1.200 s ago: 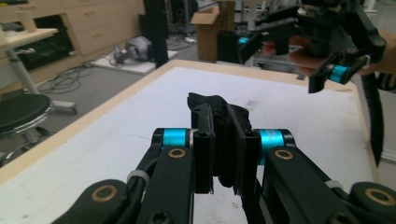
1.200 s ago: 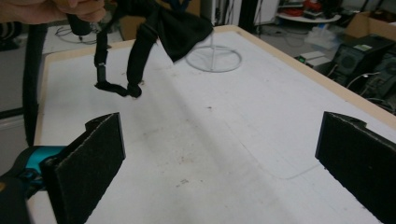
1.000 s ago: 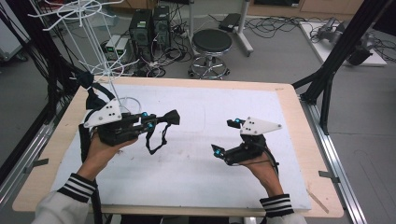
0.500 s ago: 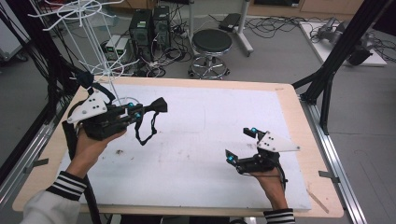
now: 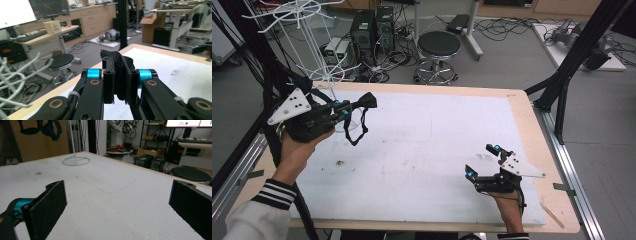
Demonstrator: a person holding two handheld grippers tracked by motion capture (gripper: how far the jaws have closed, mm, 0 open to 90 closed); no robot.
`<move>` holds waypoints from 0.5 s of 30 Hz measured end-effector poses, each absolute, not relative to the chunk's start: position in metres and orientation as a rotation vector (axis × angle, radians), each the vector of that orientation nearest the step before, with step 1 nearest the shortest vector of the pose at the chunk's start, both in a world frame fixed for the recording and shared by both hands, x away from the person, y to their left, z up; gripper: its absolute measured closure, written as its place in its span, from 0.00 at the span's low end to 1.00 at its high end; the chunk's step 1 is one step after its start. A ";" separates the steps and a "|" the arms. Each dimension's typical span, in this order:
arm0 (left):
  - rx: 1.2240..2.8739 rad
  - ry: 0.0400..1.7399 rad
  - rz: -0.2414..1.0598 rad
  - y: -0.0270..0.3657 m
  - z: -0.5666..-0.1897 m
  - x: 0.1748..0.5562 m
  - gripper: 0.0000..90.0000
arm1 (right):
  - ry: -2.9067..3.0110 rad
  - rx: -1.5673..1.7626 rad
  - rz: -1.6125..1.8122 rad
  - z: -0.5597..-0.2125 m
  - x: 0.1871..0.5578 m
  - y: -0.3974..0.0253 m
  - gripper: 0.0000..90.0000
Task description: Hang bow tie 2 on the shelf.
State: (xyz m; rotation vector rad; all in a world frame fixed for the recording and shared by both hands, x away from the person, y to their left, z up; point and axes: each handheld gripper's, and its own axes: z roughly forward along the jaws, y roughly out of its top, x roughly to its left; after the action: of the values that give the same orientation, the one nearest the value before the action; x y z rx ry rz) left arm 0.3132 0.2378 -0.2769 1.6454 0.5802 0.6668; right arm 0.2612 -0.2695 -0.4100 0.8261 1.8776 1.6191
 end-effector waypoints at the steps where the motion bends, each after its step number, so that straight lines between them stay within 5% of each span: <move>1: 1.637 0.587 0.675 0.240 -0.276 0.314 0.90 | 1.875 0.825 1.602 -0.410 0.261 -0.271 0.01; 15: 1.600 0.673 0.768 0.269 -0.268 0.324 0.90 | 1.785 0.852 1.561 -0.427 0.254 -0.278 0.01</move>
State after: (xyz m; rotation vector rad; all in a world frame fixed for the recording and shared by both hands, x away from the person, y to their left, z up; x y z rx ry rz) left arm 0.3237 0.2693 -0.2684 1.6004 0.6733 0.7684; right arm 0.2539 -0.2779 -0.4273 0.8517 1.7853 1.5612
